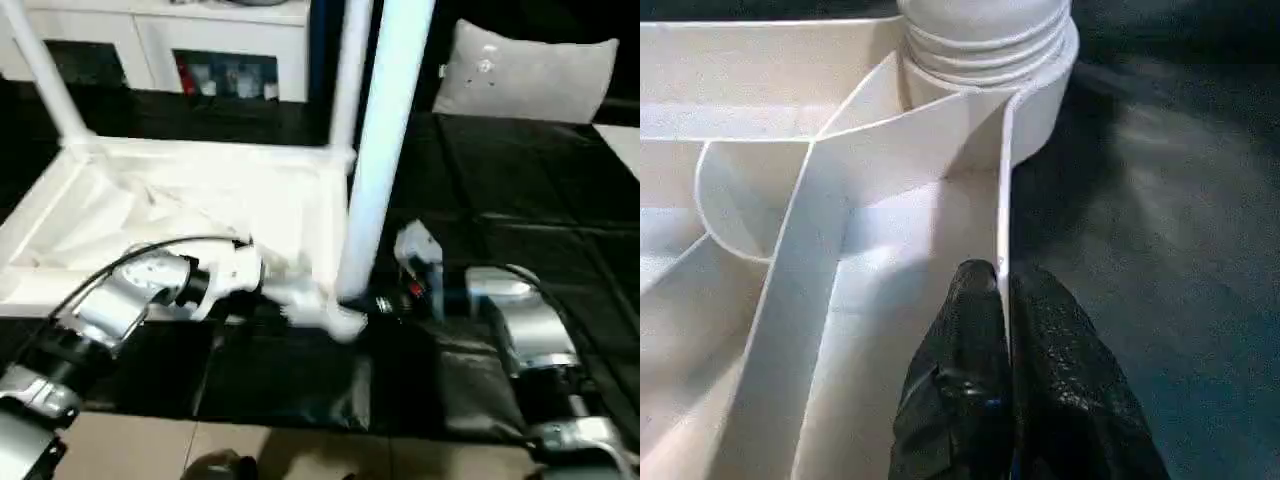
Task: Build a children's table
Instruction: Rotate leg to tighten
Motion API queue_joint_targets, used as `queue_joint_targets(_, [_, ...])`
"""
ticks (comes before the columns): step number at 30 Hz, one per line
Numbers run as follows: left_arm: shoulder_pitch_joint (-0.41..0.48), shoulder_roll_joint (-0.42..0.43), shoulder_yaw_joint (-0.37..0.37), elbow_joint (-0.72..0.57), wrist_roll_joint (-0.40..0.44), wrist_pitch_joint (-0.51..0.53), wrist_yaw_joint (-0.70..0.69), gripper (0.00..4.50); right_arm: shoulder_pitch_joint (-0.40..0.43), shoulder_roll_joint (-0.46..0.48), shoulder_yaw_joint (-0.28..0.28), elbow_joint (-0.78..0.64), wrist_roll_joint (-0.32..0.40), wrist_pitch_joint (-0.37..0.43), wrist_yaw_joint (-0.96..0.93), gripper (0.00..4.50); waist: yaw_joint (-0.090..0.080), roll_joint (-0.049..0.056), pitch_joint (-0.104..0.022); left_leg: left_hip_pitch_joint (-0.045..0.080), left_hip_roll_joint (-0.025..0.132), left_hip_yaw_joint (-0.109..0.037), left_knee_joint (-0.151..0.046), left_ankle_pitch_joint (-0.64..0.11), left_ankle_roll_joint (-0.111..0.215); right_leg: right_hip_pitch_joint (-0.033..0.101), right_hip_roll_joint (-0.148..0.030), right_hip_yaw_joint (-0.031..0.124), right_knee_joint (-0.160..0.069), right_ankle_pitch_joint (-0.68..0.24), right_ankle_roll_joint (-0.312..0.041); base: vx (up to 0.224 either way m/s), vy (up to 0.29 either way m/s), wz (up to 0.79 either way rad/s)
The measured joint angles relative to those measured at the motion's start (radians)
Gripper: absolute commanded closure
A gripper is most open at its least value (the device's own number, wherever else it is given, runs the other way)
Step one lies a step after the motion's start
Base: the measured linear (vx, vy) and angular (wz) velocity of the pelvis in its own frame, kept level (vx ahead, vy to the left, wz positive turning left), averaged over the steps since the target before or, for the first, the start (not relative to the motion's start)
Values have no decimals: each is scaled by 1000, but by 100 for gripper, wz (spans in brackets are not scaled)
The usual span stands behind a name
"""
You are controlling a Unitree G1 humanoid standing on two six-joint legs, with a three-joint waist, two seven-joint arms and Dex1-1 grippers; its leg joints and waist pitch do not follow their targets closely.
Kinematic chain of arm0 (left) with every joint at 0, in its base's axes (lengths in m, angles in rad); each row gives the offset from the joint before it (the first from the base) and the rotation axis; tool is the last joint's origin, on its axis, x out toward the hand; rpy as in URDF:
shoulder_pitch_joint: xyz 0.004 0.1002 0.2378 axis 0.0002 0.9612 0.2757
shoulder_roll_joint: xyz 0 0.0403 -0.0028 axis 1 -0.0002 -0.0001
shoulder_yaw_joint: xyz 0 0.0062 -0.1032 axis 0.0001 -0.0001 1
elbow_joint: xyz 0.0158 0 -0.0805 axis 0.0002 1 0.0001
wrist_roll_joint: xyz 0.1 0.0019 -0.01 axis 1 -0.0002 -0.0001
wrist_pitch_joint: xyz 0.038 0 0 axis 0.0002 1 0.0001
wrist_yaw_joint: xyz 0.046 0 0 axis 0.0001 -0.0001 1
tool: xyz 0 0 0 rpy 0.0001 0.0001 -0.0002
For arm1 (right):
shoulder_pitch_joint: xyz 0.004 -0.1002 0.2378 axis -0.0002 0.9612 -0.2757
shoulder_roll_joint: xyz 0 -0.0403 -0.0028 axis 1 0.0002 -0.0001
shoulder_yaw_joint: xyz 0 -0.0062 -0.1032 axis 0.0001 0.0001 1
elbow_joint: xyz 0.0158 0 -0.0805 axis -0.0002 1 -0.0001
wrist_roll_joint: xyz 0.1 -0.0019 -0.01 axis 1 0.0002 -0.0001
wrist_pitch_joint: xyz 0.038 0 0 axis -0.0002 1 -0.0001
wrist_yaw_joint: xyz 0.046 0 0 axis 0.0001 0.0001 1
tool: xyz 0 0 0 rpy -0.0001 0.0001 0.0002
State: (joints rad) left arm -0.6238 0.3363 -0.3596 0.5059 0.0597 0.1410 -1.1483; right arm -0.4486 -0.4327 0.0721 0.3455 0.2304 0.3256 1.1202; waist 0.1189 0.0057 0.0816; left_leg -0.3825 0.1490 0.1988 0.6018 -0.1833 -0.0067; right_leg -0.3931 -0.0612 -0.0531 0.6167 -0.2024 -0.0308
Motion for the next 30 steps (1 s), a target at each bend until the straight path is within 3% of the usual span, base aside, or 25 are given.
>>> queue_joint_targets(3, [-51, -81, 29, 77, 29, 71, 153, 450, -72, 96, -39, 56, -53, 73, -253, 259, -32, -1, 1, 1, 0, 0, 0, 0, -1, 0, 0, 0, -4, 0, 1, 0, 0, 0])
queue_joint_targets(5, [-75, -136, 39, 111, 34, 110, 242, 450, -108, 133, -60, 85, -76, 100, -377, 259, -40, -1, 1, 0, 0, 0, 0, 0, -1, 0, -1, 0, -6, 0, 1, 0, 0, 0])
queue_joint_targets(11, [-125, -237, 89, 172, 38, 201, 433, 450, -180, 237, -90, 170, -128, 65, -644, 259, -42, -2, 1, -2, 0, 2, 0, 1, -1, -4, -1, 0, -6, 13, -1, 0, 0, 0])
queue_joint_targets(12, [-131, -247, 89, 175, 41, 205, 447, 450, -181, 246, -98, 179, -128, 47, -663, 203, -40, -2, 1, -3, 0, 2, -1, 1, 0, -5, -1, 0, -6, 13, -1, 0, 0, 0])
queue_joint_targets(17, [-143, -266, 88, 176, 56, 210, 483, 450, -181, 289, -134, 197, -128, -2, -725, 153, -31, -1, 1, -6, 0, 2, -4, 3, 5, -9, -1, -1, -6, 11, 2, 0, 0, 0])
queue_joint_targets(21, [-144, -268, 85, 176, 63, 210, 493, 450, -176, 292, -131, 203, -128, -28, -720, 130, -30, -1, 1, -7, 1, 2, -4, 3, 5, -10, -1, -2, -7, 11, 2, 0, 0, 0])
queue_joint_targets(30, [-135, -211, 55, 175, 67, 143, 424, 450, -109, 189, -98, 185, -114, -108, -520, 51, -30, -1, 1, -7, 2, 2, -4, 2, 2, -9, -1, -3, -7, 11, 2, 0, 0, 0])
